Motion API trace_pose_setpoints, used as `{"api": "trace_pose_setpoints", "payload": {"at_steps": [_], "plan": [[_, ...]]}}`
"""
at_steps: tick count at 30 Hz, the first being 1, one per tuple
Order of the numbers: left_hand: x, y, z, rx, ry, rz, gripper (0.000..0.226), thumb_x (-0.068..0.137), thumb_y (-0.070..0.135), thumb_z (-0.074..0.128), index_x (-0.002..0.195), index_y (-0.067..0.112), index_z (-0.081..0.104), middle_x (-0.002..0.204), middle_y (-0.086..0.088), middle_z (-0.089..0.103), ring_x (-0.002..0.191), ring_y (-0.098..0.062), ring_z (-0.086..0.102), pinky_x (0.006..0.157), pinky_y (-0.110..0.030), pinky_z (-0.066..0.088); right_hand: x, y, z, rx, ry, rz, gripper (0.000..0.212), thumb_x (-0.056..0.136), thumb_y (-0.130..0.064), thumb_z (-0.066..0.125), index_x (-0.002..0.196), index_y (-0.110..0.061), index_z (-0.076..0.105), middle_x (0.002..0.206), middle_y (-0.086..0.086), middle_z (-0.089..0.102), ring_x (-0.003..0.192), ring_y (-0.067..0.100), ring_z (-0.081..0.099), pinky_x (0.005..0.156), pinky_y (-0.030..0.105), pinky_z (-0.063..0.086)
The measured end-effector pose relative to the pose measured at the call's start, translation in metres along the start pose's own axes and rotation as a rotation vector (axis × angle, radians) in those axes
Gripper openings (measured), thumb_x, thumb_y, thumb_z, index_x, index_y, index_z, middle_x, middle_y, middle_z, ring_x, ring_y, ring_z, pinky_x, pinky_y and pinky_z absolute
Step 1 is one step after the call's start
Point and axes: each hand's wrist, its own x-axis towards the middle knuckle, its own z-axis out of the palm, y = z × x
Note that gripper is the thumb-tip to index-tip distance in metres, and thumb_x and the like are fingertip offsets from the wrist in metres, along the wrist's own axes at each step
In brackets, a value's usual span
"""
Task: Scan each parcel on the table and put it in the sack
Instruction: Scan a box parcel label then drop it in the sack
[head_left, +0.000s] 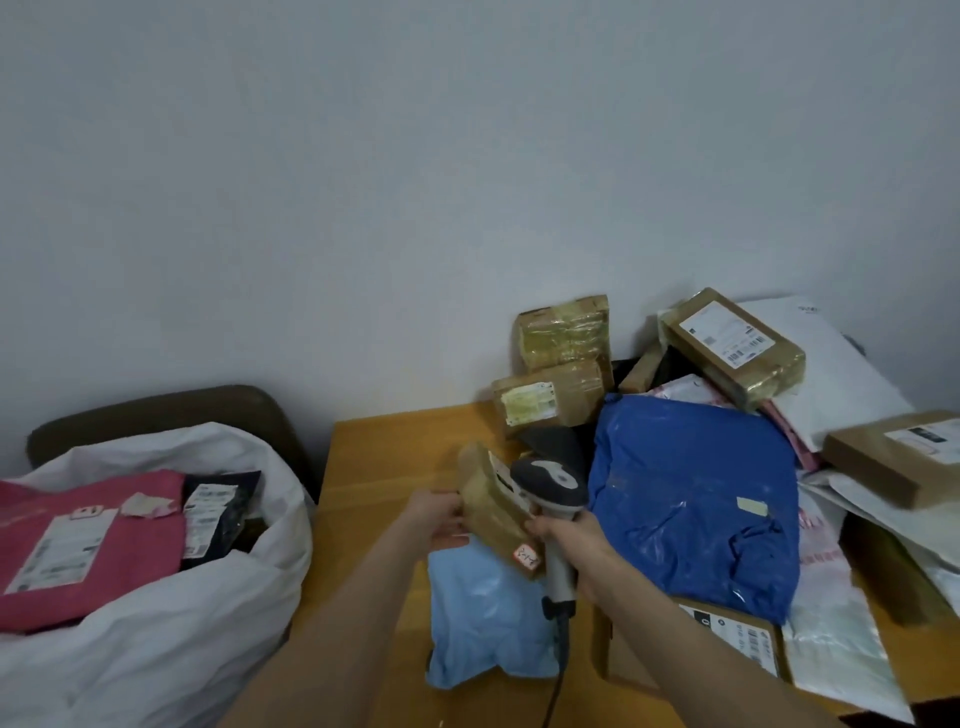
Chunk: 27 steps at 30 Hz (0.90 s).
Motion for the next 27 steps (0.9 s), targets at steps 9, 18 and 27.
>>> {"api": "trace_pose_setpoints", "payload": {"at_steps": [9, 18, 27], "plan": [[-0.008, 0.012, -0.004, 0.014, 0.05, 0.035, 0.051, 0.099, 0.044, 0.041, 0.142, 0.015, 0.038, 0.135, -0.013, 0.051, 0.103, -0.03, 0.057, 0.084, -0.042, 0.048, -0.003, 0.001, -0.006, 0.024, 0.017, -0.037, 0.046, 0.077, 0.0, 0.072, 0.12, -0.005, 0.056, 0.099, 0.013, 0.065, 0.09, 0.026, 0.062, 0.067, 0.033, 0.05], [0.022, 0.012, -0.026, 0.455, -0.057, 0.039, 0.074, 0.087, 0.059, 0.055, 0.146, 0.019, 0.034, 0.141, -0.008, 0.047, 0.103, -0.023, 0.057, 0.085, -0.042, 0.048, 0.032, 0.02, 0.036, 0.016, -0.014, 0.068, 0.029, 0.079, -0.007, 0.074, 0.104, -0.016, 0.06, 0.089, 0.005, 0.068, 0.081, 0.02, 0.063, 0.057, 0.028, 0.045], [0.044, -0.033, -0.025, 0.254, 0.034, 0.135, 0.051, 0.095, 0.044, 0.052, 0.134, 0.011, 0.049, 0.109, -0.004, 0.066, 0.094, -0.021, 0.066, 0.074, -0.03, 0.054, 0.052, 0.04, 0.035, 0.135, 0.0, 0.196, 0.027, 0.08, -0.002, 0.071, 0.104, -0.011, 0.062, 0.09, 0.01, 0.073, 0.083, 0.026, 0.069, 0.058, 0.033, 0.051]]}}
